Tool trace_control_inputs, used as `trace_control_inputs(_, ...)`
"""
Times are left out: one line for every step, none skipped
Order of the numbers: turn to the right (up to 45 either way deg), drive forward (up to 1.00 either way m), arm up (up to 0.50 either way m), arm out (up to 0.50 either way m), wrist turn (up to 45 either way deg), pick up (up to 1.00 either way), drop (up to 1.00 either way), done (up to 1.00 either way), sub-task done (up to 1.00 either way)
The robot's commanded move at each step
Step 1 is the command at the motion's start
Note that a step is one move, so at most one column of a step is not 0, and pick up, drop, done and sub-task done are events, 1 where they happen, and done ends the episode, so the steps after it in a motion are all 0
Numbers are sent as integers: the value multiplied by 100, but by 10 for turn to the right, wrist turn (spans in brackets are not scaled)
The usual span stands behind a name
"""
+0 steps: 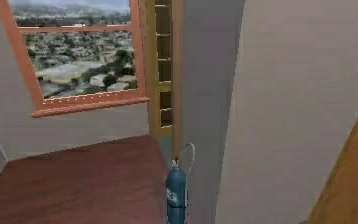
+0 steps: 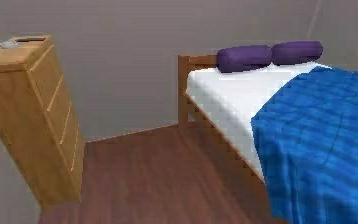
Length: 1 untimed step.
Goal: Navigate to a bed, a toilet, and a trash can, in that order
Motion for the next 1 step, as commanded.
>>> trace_control_inputs(-390, 0, 0, 0, 0, 0, 0, 0, 0)
